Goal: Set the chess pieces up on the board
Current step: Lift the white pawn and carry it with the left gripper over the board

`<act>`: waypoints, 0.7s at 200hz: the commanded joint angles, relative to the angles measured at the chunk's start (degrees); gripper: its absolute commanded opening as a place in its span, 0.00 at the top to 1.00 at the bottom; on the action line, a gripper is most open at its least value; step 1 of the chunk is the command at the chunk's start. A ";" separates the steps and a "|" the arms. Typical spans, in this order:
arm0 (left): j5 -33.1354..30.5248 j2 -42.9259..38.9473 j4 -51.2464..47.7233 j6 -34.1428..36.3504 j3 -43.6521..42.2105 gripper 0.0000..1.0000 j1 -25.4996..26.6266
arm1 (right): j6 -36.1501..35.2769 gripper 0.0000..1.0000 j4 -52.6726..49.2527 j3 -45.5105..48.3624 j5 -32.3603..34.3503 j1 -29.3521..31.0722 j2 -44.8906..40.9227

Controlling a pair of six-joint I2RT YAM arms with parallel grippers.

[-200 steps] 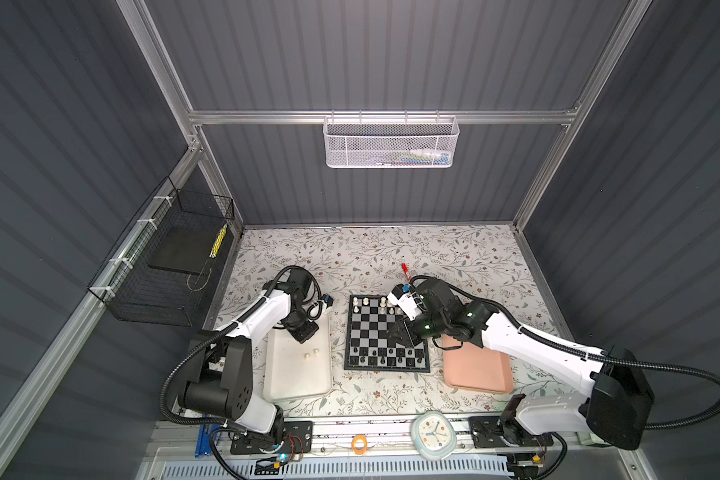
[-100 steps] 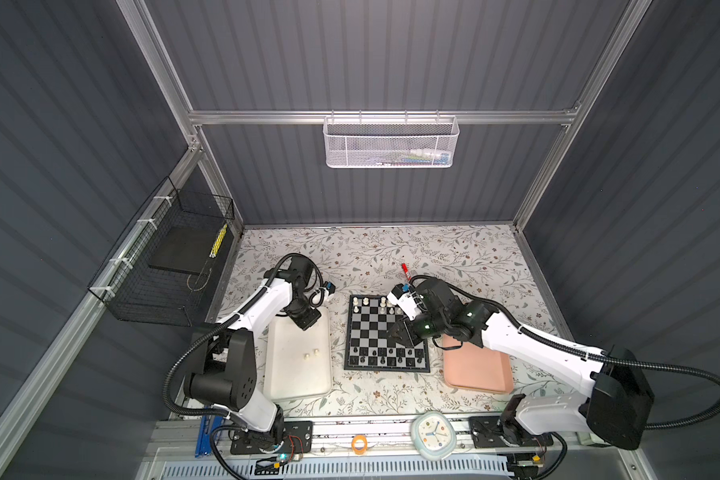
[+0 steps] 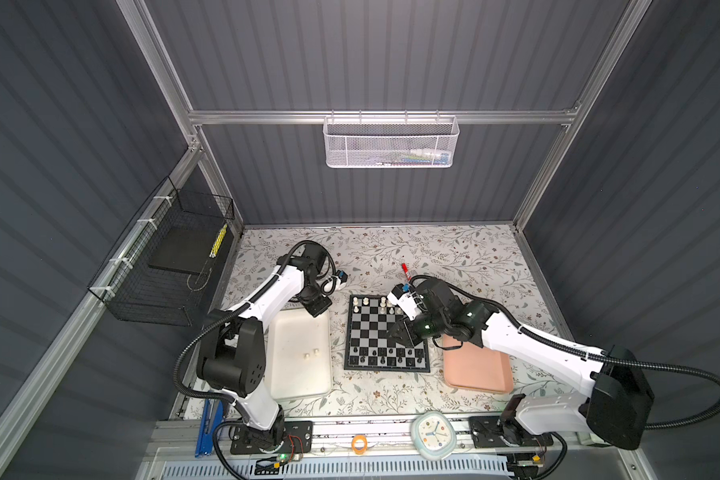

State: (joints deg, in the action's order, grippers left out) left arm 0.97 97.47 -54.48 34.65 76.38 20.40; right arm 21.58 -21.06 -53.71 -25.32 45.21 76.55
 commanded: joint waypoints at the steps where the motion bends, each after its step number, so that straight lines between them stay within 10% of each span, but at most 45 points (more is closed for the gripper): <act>1: -0.58 1.80 -2.45 -0.46 3.58 0.88 2.06 | -0.67 0.76 -0.89 -0.43 0.62 0.32 -1.21; 140: -0.53 13.82 -6.93 0.39 22.09 0.87 11.17 | 0.21 0.76 -2.94 1.32 2.29 0.32 -4.10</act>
State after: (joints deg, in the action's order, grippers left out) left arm 0.56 109.78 -58.96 34.65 95.31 29.69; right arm 21.67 -22.76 -53.43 -23.75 45.21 73.69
